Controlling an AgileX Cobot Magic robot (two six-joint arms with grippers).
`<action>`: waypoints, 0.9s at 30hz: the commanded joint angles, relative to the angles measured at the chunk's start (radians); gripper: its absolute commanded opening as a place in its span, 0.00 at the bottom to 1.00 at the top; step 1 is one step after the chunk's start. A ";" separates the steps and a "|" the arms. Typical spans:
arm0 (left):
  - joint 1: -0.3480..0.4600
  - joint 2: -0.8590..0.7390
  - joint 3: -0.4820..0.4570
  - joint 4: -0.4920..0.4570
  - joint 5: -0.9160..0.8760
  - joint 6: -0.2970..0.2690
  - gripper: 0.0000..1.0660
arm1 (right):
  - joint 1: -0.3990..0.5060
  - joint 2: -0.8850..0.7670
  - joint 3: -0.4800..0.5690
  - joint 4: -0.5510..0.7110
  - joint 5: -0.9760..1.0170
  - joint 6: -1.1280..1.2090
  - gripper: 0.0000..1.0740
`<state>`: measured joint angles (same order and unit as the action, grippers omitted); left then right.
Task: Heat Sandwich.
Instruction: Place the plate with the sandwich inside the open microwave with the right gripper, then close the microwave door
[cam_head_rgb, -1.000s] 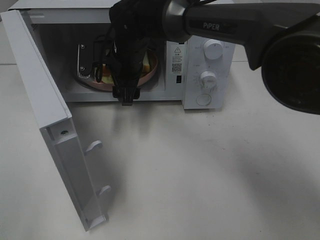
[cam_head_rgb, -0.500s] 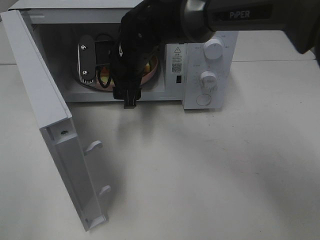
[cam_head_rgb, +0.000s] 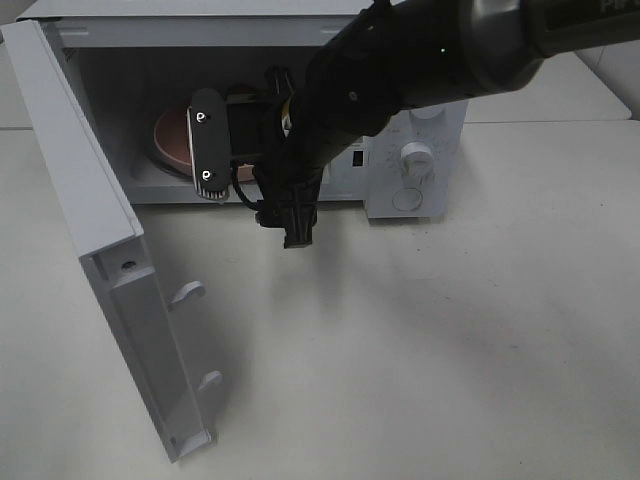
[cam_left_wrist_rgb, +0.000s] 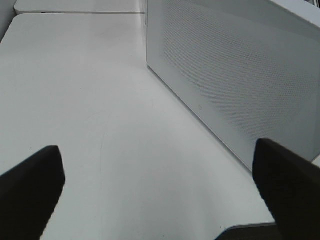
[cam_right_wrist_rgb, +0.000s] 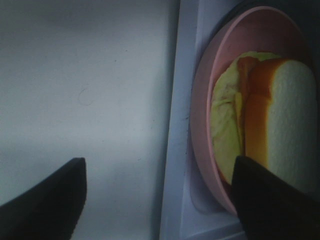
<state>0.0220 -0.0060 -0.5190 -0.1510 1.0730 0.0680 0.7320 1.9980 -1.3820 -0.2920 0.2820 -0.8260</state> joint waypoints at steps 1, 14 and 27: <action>-0.007 -0.022 0.003 -0.001 -0.002 -0.006 0.92 | 0.003 -0.059 0.063 -0.005 -0.018 0.009 0.71; -0.007 -0.022 0.003 -0.001 -0.002 -0.006 0.92 | 0.003 -0.257 0.294 -0.004 0.002 0.113 0.71; -0.007 -0.022 0.003 -0.001 -0.002 -0.006 0.92 | 0.003 -0.515 0.485 -0.003 0.084 0.331 0.71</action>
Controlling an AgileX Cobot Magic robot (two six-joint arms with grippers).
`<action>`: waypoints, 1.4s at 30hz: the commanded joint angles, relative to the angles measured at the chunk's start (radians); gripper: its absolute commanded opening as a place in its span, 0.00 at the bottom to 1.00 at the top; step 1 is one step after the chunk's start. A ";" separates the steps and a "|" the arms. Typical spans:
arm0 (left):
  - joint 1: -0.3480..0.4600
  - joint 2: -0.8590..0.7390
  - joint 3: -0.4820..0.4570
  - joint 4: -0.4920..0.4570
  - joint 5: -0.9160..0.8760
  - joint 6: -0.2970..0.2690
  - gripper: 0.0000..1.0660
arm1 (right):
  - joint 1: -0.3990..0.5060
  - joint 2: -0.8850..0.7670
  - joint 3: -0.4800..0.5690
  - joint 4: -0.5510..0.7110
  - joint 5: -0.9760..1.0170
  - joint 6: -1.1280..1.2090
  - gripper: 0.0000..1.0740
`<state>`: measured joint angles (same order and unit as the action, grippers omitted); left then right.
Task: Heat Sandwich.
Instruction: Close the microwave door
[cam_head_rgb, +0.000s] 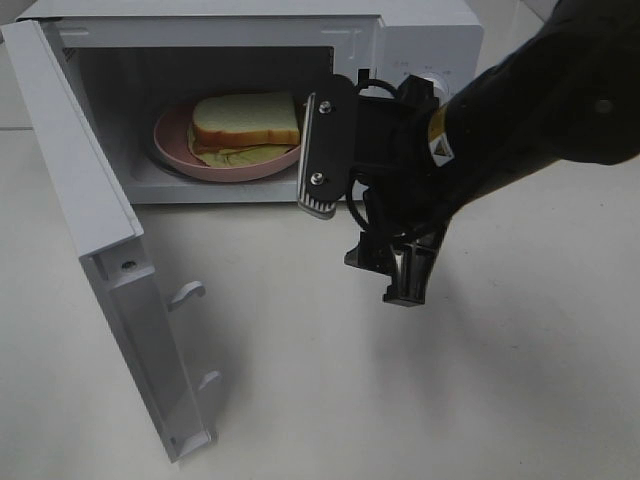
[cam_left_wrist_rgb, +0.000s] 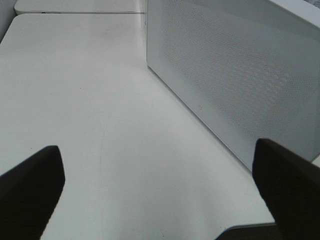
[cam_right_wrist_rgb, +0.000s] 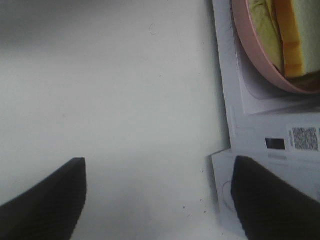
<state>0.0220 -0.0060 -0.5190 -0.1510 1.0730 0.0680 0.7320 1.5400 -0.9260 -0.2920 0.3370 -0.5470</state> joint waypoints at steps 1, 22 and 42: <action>-0.007 -0.022 0.003 -0.001 -0.002 -0.006 0.92 | 0.003 -0.095 0.053 -0.003 0.054 0.094 0.71; -0.007 -0.022 0.003 -0.001 -0.002 -0.006 0.92 | 0.003 -0.470 0.133 0.005 0.505 0.580 0.71; -0.007 -0.022 0.003 -0.001 -0.002 -0.006 0.92 | 0.003 -0.833 0.179 0.060 0.848 0.620 0.71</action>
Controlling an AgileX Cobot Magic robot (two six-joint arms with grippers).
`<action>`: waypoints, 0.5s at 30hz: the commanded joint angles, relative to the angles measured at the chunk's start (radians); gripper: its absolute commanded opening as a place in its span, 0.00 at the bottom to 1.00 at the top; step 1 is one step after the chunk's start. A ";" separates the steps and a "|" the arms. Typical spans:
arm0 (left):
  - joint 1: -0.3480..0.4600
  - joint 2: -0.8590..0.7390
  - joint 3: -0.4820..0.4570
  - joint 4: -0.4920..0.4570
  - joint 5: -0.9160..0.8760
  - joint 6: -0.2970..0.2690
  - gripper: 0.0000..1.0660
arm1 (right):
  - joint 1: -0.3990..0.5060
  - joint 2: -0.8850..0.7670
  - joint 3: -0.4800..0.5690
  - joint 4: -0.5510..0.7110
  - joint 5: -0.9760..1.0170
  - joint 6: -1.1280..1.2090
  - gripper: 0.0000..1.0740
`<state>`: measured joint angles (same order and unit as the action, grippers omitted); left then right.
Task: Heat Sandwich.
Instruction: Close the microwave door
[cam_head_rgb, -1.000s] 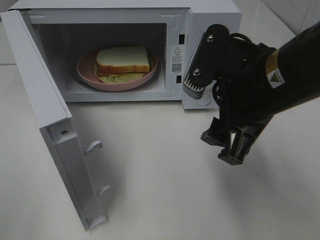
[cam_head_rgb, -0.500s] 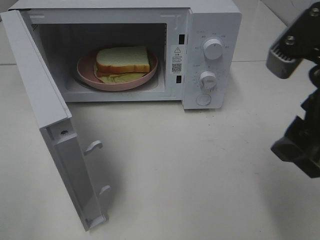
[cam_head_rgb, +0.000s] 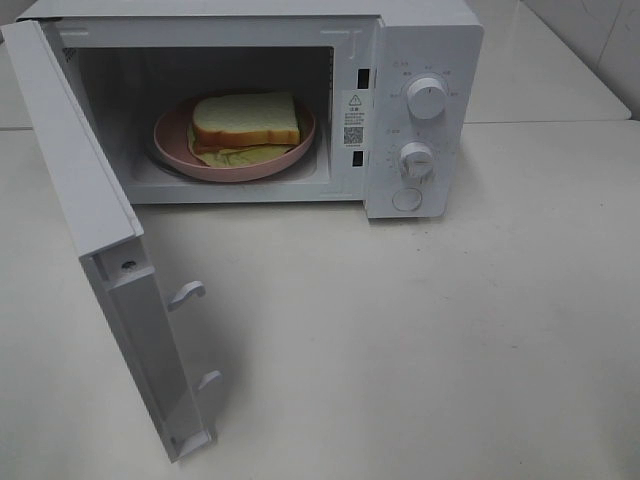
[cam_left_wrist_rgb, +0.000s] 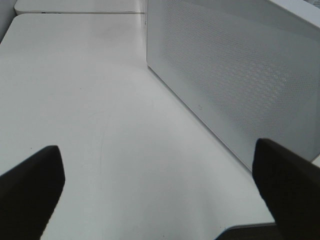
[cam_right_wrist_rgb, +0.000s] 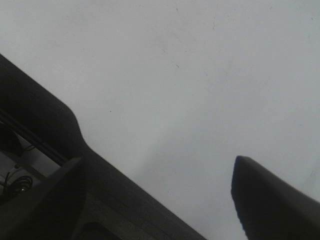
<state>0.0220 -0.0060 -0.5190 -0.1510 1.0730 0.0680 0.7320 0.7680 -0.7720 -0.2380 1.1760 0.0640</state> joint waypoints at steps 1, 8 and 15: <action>-0.007 -0.022 0.003 -0.001 -0.002 -0.006 0.92 | 0.000 -0.085 0.038 0.005 0.011 0.009 0.71; -0.007 -0.022 0.003 -0.001 -0.002 -0.006 0.92 | -0.147 -0.195 0.104 0.011 0.016 0.010 0.71; -0.007 -0.022 0.003 -0.001 -0.002 -0.006 0.92 | -0.329 -0.332 0.184 0.028 -0.053 0.009 0.71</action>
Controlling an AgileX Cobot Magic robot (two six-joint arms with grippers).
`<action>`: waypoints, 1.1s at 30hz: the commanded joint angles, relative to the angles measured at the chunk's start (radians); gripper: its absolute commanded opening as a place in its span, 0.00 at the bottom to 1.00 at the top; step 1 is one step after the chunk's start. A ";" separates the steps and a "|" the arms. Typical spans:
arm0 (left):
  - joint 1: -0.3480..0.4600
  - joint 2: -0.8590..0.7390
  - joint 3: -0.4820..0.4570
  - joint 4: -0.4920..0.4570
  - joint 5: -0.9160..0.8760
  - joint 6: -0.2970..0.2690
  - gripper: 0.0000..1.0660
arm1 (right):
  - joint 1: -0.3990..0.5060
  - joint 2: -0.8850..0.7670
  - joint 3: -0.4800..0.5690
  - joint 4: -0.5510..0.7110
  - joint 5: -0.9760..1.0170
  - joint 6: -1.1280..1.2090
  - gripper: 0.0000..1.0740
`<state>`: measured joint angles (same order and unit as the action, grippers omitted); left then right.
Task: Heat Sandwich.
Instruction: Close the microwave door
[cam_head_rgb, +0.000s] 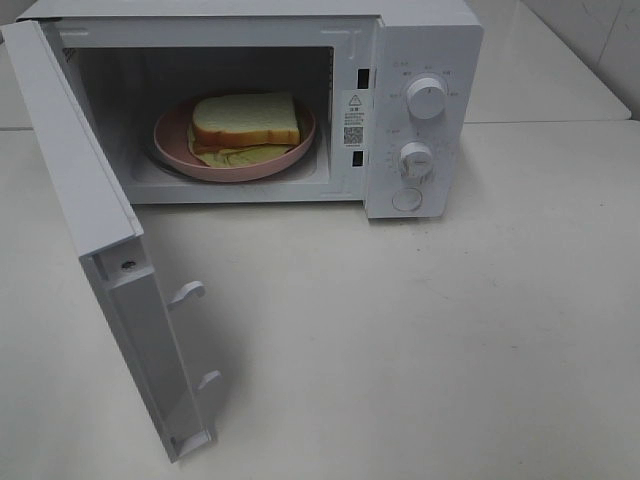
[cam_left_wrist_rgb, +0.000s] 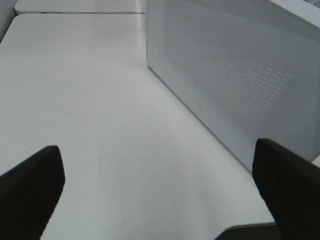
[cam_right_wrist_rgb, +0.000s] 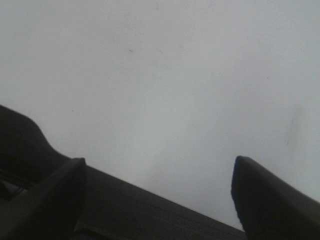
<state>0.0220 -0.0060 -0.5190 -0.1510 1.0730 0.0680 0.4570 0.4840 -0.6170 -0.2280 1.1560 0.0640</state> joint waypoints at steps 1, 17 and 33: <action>-0.007 -0.022 0.003 -0.001 -0.002 -0.006 0.92 | -0.054 -0.048 0.029 0.018 -0.033 0.009 0.71; -0.007 -0.022 0.003 -0.001 -0.002 -0.006 0.92 | -0.288 -0.317 0.122 0.112 -0.161 -0.005 0.71; -0.007 -0.021 0.003 -0.002 -0.002 -0.006 0.92 | -0.410 -0.516 0.122 0.123 -0.161 -0.011 0.71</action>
<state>0.0220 -0.0060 -0.5190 -0.1510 1.0730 0.0680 0.0550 -0.0040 -0.4950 -0.1070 1.0000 0.0590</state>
